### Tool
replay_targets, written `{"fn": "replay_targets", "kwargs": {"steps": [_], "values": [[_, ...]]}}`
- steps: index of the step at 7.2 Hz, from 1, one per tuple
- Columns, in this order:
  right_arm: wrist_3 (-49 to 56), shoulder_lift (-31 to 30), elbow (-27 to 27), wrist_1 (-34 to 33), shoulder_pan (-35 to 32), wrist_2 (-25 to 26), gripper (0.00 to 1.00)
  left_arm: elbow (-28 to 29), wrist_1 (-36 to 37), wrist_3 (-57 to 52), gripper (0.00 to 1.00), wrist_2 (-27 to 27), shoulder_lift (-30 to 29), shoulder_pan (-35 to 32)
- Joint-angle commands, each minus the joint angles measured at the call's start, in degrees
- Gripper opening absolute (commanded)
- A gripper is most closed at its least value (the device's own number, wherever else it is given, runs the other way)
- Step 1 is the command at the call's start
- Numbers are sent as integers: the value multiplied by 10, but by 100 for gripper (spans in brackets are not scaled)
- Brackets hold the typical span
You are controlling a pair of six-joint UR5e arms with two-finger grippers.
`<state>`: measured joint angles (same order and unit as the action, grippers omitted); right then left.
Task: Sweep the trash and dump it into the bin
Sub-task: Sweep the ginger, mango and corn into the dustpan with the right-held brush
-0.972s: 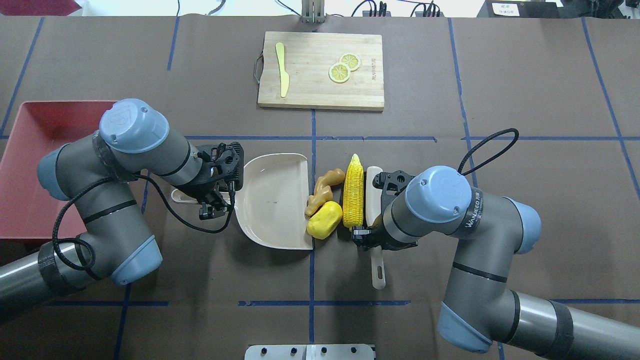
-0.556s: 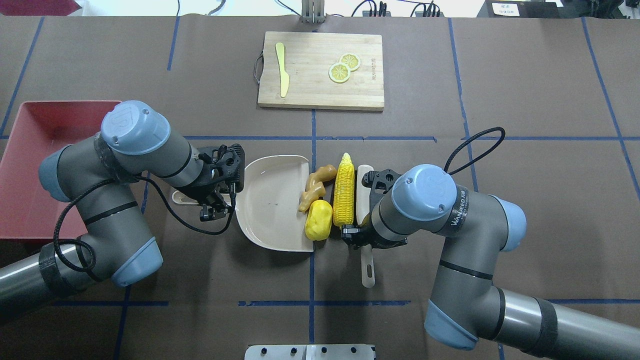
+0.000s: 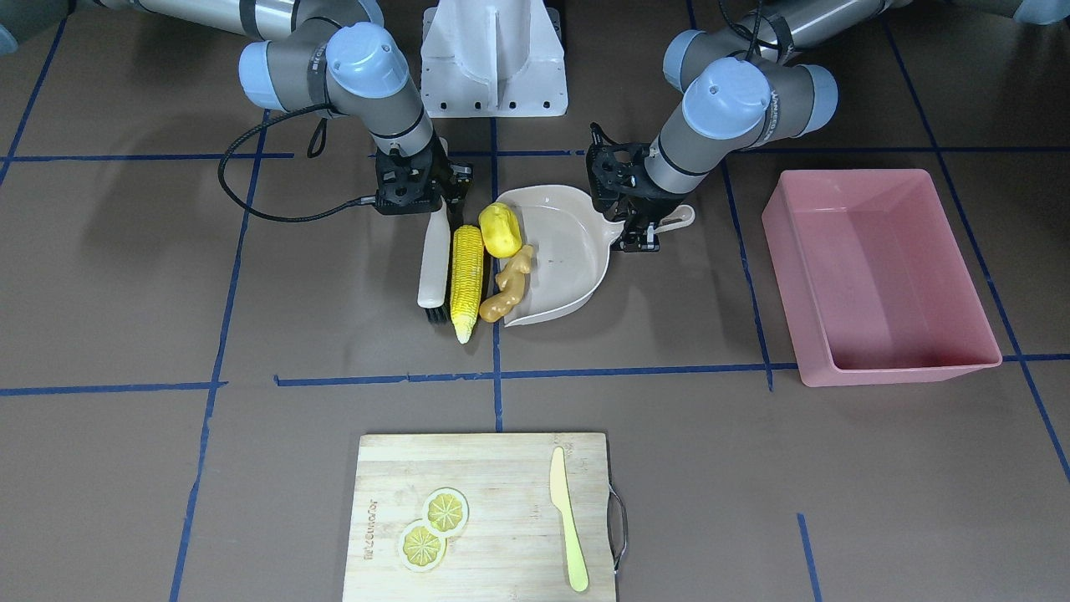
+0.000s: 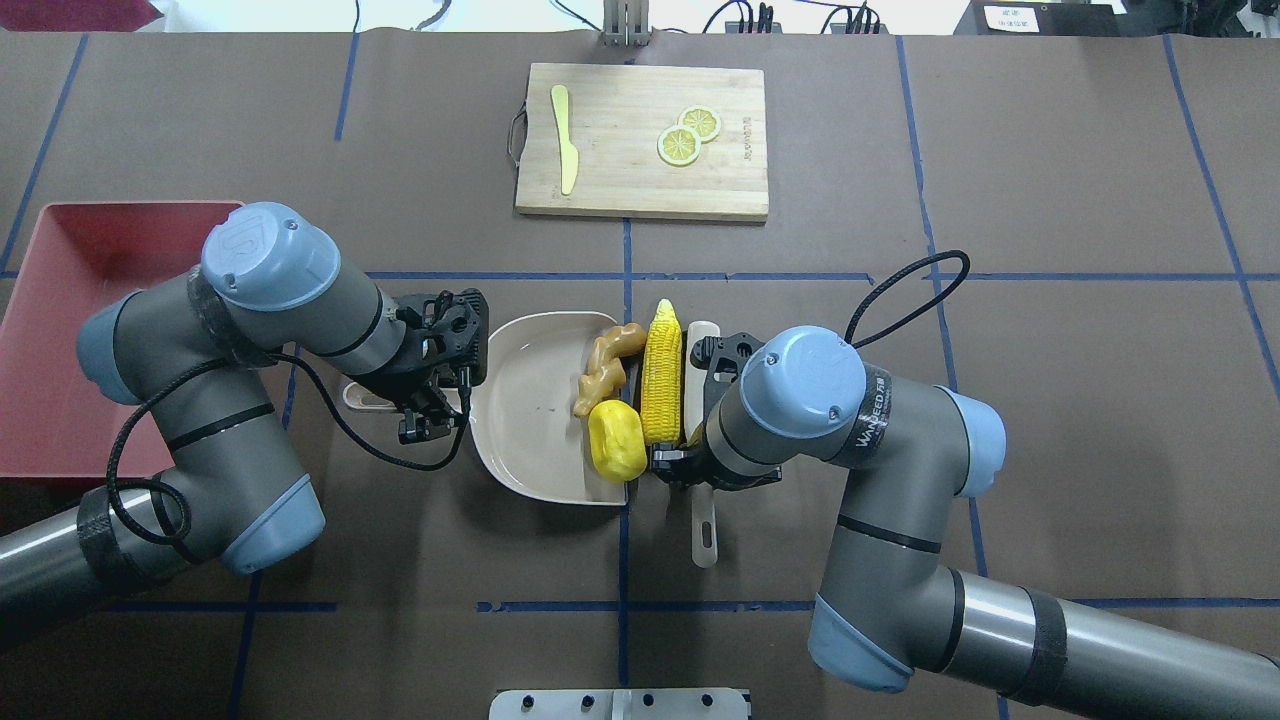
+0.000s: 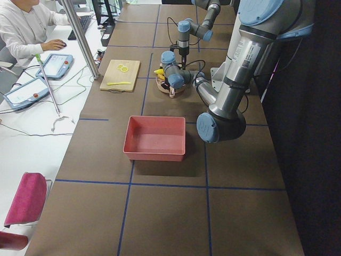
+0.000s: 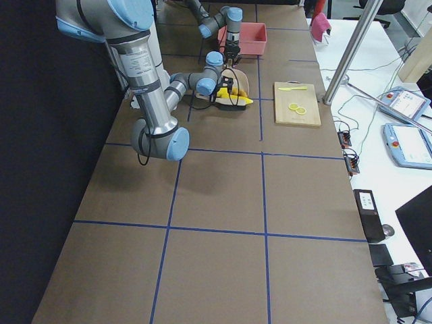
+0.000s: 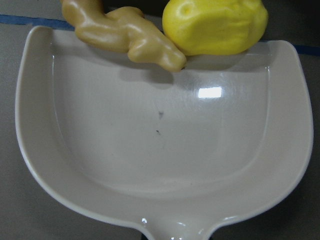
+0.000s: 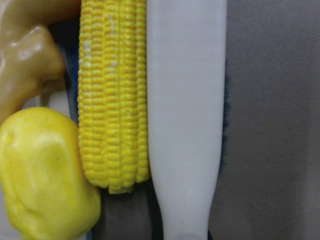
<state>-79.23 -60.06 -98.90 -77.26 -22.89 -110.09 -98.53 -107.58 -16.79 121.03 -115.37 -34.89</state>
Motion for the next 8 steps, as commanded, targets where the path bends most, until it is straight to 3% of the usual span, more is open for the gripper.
{"fn": "replay_targets", "kwargs": {"steps": [1, 5, 8], "values": [[1, 17, 3, -2, 7, 10, 0, 0, 0, 0, 0, 0, 0, 0], [6, 65, 47, -2, 13, 12, 0, 1, 0, 0, 0, 1, 0, -1], [21, 85, 61, -3, 20, 44, 0, 0, 0, 0, 0, 2, 0, -1]]}}
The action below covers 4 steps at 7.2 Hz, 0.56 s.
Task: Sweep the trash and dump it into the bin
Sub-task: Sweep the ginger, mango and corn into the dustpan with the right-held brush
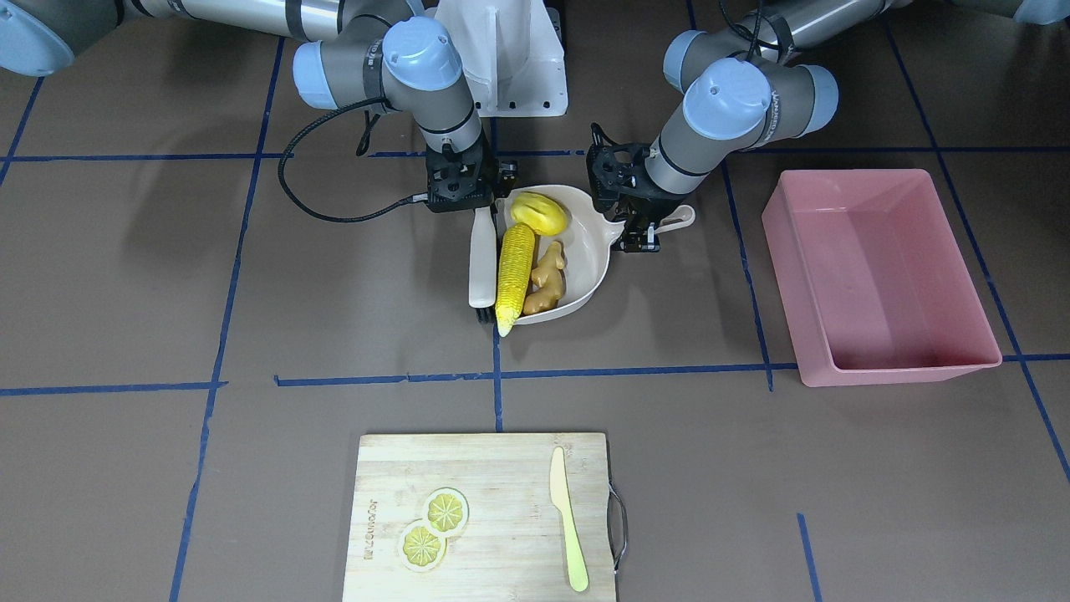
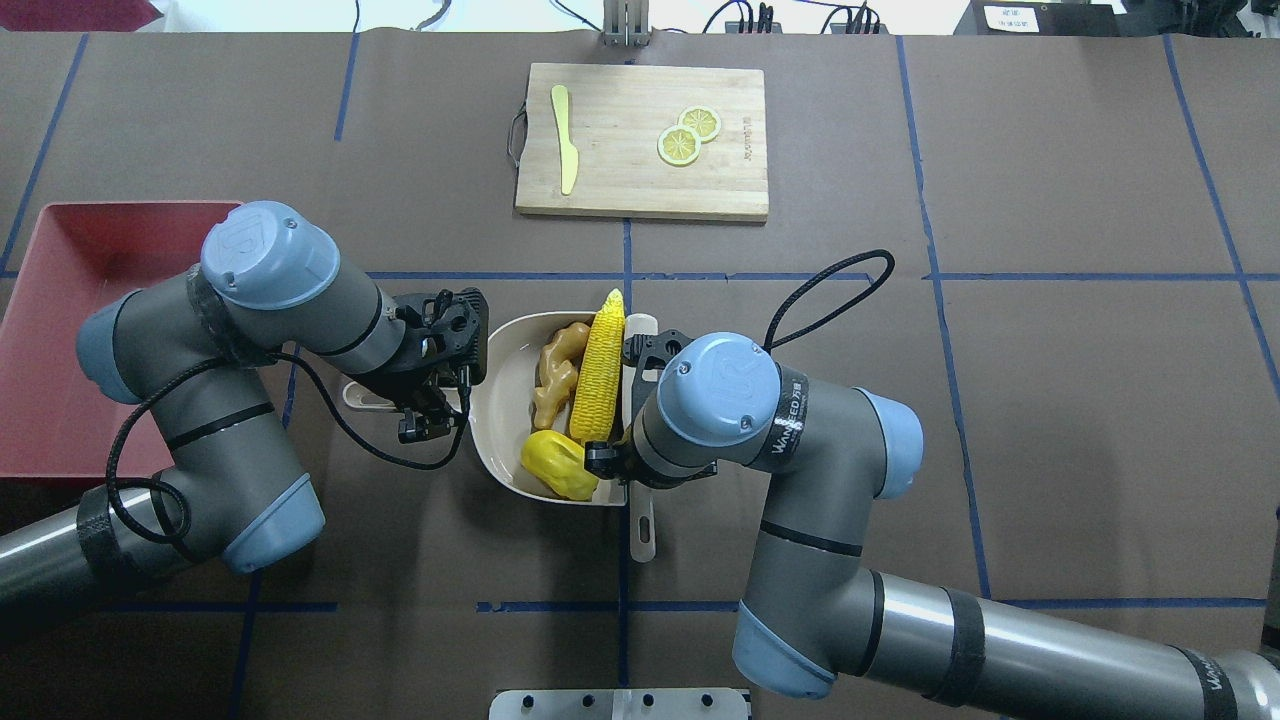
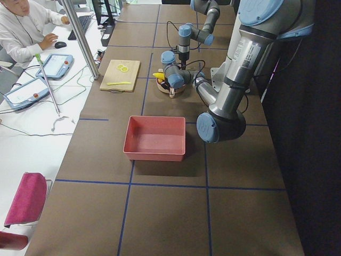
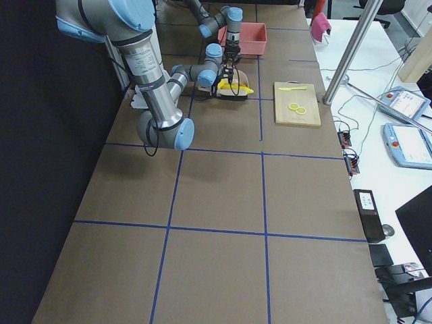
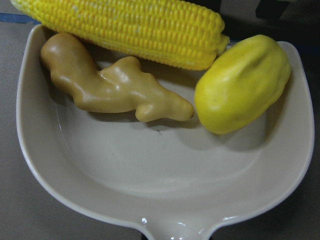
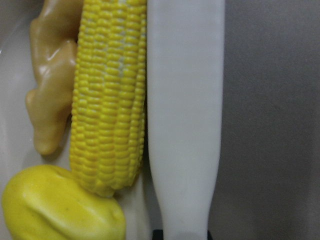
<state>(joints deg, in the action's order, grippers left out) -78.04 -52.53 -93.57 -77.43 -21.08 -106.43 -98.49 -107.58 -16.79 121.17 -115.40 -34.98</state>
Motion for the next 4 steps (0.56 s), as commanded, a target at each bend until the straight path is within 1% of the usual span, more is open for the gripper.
{"fn": "replay_targets", "kwargs": {"steps": [1, 3, 4], "values": [[32, 10, 8, -1, 2, 12, 0, 0, -1, 0, 0, 0, 0, 0], [58, 16, 13, 0, 13, 40, 0, 0, 0, 0, 0, 0, 0, 0], [59, 25, 13, -1, 15, 40, 0, 0, -1, 0, 0, 0, 0, 0]]}}
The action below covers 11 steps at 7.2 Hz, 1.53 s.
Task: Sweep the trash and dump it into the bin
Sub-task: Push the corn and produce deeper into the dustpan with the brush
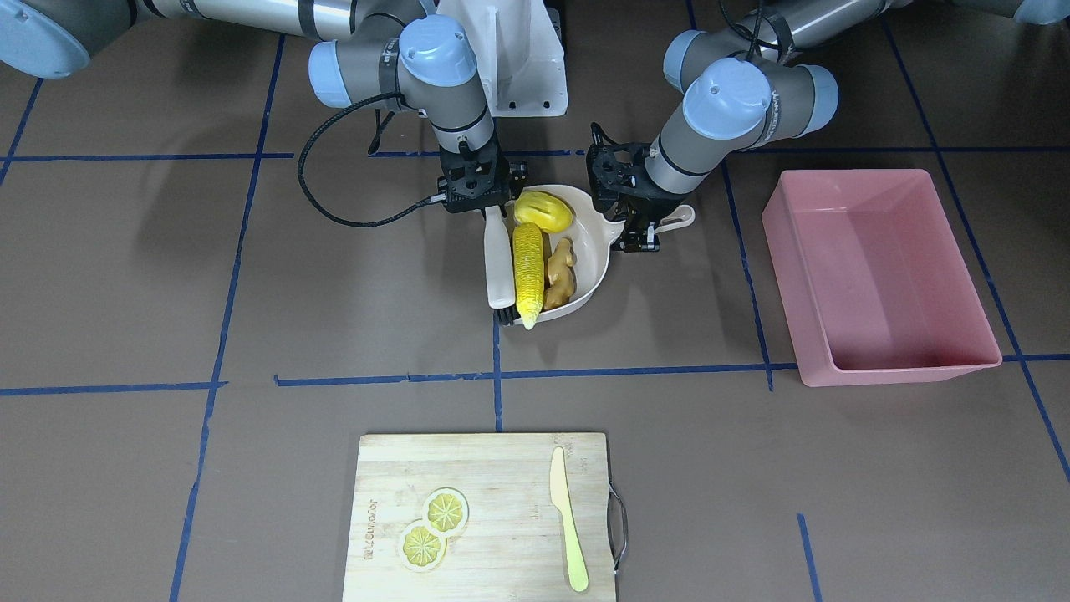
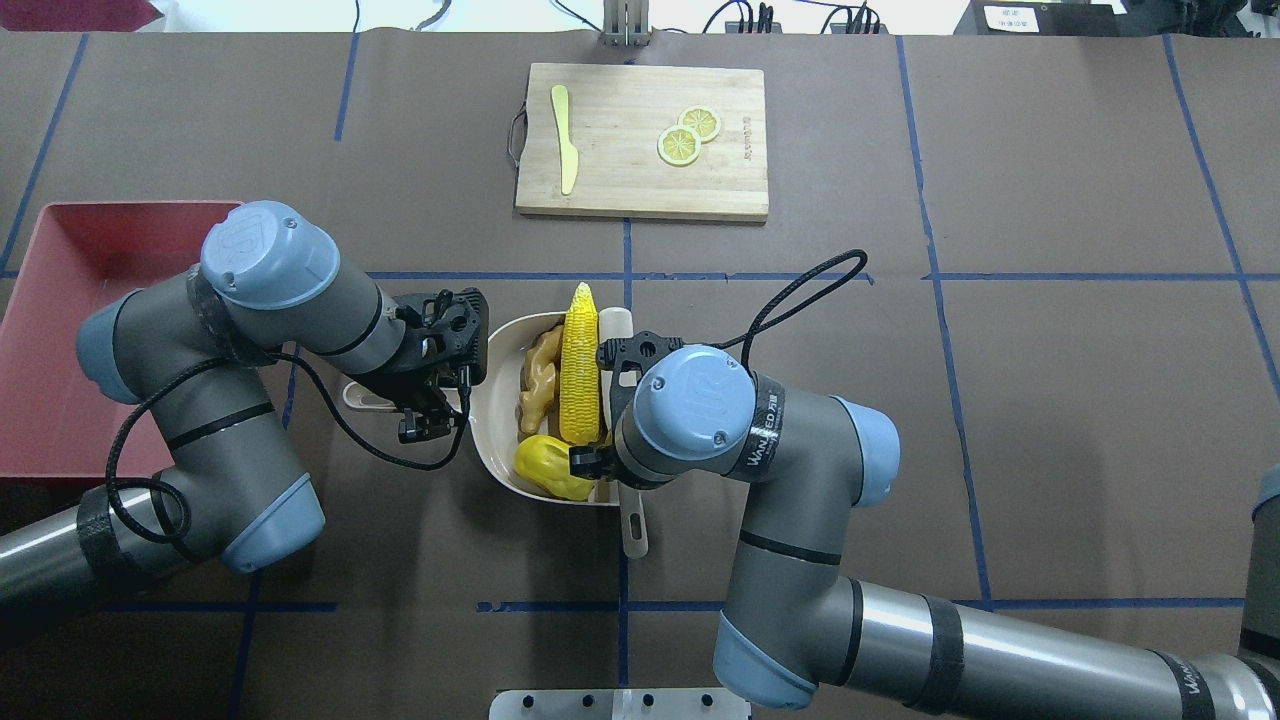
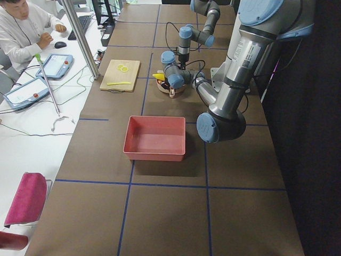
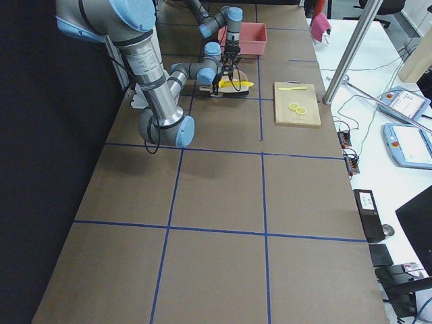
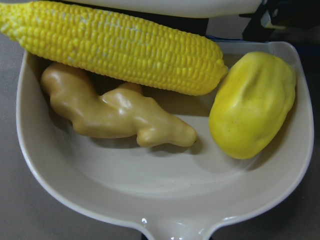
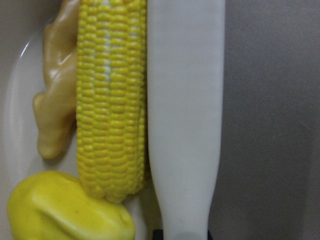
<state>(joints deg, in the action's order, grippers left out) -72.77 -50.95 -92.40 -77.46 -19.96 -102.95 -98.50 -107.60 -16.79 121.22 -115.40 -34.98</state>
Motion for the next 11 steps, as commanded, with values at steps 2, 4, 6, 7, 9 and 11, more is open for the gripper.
{"fn": "replay_targets", "kwargs": {"steps": [2, 4, 6, 7, 9, 11], "values": [[6, 22, 0, -1, 9, 6, 0, 1, -1, 0, 0, 0, 0, 0], [6, 22, 2, -1, 18, 24, 0, 1, -1, 0, 0, 1, 1, 0], [7, 16, 0, -5, 18, 24, 0, 2, -2, 0, 0, 2, 1, 0], [7, 15, 0, -9, 17, 26, 0, 3, -4, 1, 0, 2, 2, 0], [7, 16, -10, -40, 17, 26, 0, 5, -7, 1, 0, 3, 4, 0], [7, 16, -18, -71, 15, 26, 0, 2, -7, 1, 0, 3, 5, -1]]}}
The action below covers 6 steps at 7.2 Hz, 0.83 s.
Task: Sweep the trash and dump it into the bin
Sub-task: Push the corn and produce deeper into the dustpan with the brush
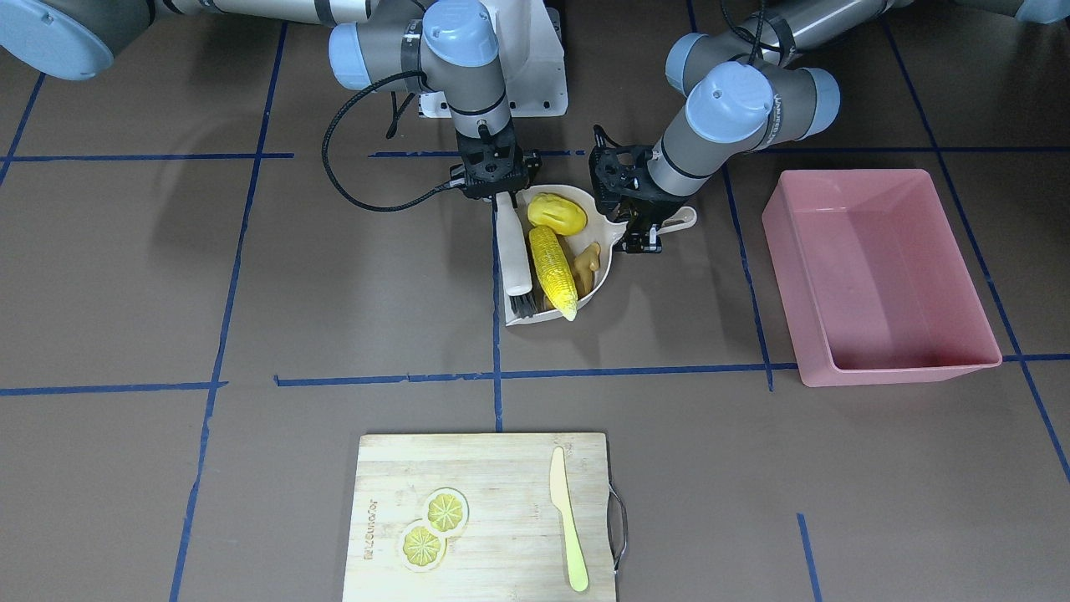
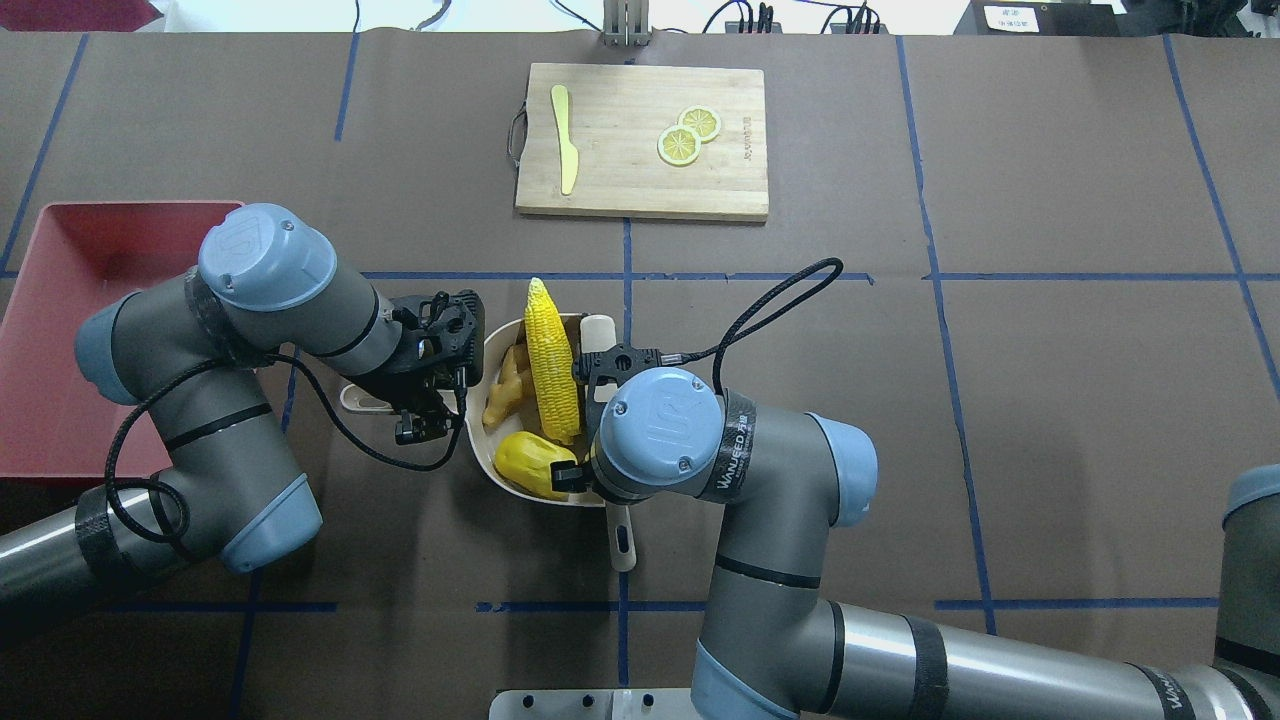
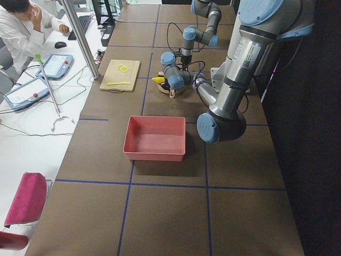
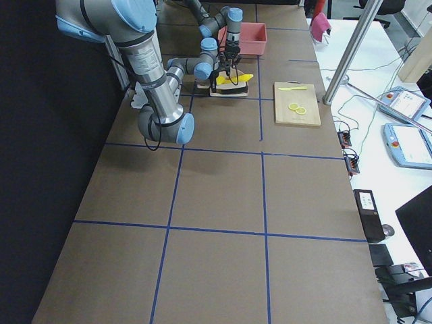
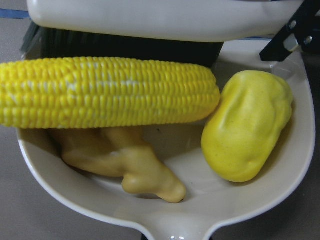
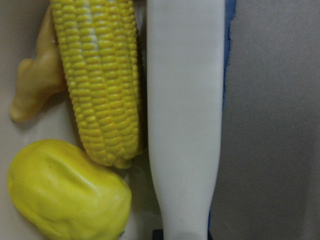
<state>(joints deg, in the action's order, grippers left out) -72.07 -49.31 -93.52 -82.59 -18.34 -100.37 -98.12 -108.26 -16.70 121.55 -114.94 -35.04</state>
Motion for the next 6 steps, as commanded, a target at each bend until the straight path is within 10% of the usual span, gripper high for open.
{"fn": "replay_targets", "kwargs": {"steps": [1, 6], "values": [[-1, 1, -10, -22, -1, 1, 0, -5, -1, 5, 0, 0, 2, -1], [-1, 1, -20, -20, -4, 6, 0, -21, 0, 8, 0, 4, -1, -8]]}}
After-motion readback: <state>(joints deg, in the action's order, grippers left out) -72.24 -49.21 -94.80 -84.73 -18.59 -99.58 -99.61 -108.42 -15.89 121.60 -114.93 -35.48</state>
